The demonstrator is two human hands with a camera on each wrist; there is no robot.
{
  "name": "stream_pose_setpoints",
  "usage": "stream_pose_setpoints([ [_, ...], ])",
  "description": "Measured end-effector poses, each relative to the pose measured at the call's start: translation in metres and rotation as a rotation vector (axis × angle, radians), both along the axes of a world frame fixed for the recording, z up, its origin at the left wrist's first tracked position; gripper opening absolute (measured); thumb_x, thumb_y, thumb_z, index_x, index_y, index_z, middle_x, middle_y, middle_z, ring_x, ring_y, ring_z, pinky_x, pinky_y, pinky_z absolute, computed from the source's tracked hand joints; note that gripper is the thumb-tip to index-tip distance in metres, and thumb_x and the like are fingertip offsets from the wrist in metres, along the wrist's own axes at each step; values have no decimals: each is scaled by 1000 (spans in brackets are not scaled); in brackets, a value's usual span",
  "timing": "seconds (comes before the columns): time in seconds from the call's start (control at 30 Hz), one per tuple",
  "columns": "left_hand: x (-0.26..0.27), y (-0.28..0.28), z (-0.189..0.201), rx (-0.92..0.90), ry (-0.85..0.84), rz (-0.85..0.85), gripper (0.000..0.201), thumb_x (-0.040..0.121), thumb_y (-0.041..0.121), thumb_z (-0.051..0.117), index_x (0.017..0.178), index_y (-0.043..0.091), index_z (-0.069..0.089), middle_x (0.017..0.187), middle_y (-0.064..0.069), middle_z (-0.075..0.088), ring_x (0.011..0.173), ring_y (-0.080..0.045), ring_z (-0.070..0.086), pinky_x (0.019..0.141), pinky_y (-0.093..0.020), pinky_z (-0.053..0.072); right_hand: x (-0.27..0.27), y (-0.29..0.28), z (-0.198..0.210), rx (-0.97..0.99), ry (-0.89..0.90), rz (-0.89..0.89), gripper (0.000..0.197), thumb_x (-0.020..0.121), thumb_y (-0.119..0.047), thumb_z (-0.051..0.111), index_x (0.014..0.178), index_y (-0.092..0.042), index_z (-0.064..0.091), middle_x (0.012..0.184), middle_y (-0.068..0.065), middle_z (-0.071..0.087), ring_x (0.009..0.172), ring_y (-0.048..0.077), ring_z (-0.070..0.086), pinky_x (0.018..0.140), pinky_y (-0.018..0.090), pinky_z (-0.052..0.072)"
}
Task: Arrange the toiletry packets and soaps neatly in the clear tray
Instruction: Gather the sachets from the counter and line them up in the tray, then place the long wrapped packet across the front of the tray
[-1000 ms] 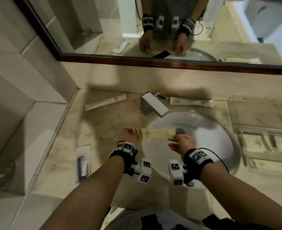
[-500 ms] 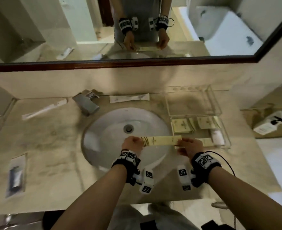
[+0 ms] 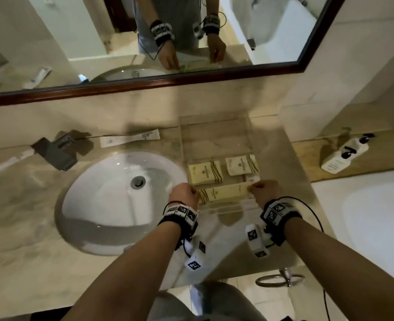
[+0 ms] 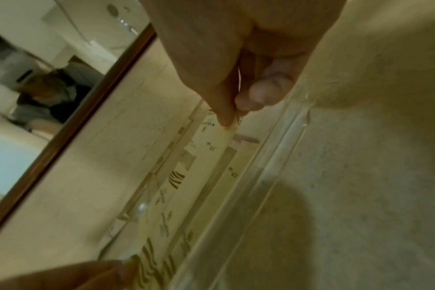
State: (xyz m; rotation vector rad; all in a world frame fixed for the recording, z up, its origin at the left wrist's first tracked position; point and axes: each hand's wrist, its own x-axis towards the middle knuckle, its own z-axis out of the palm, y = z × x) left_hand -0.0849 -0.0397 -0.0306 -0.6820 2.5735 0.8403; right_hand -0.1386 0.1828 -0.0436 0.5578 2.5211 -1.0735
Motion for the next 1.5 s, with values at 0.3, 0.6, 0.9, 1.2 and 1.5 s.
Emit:
stream_pose_setpoints([
  [0.3, -4, 8, -11, -299, -32, -236, 23, 87, 29, 54, 85, 13, 69, 91, -7, 65, 80, -27, 64, 70, -33, 52, -7, -3, -13, 411, -36, 407, 28, 89, -32, 58, 64, -20, 55, 76, 3, 66, 68, 23, 54, 63, 27, 46],
  [0.6, 3, 5, -17, -267, 48, -223, 19, 94, 31, 51, 108, 19, 53, 104, -3, 60, 86, -25, 63, 73, -36, 53, -3, -7, -7, 454, -9, 432, 14, 88, -25, 52, 96, -14, 55, 93, 11, 64, 80, 30, 60, 63, 30, 41],
  [0.9, -2, 3, -12, -276, -29, -496, 29, 97, 23, 43, 124, 15, 51, 125, -12, 45, 107, -33, 56, 85, -44, 52, 2, -49, -5, 366, -78, 726, 34, 87, -40, 56, 118, -29, 50, 122, 2, 57, 104, 25, 60, 88, 39, 52],
  [1.2, -6, -6, -19, -232, -5, -524, 27, 97, 23, 46, 120, 14, 53, 126, -10, 45, 108, -32, 55, 86, -46, 51, 2, -63, 13, 390, -101, 697, 27, 85, -36, 60, 109, -26, 54, 122, 4, 51, 103, 23, 58, 90, 37, 51],
  [1.5, -16, -134, 13, -64, 70, -90, 37, 95, 41, 51, 125, 19, 51, 129, -3, 51, 113, -25, 56, 93, -37, 48, -43, -192, 46, 201, 29, 593, 21, 90, -31, 50, 99, -21, 66, 101, 5, 69, 85, 24, 62, 73, 29, 49],
])
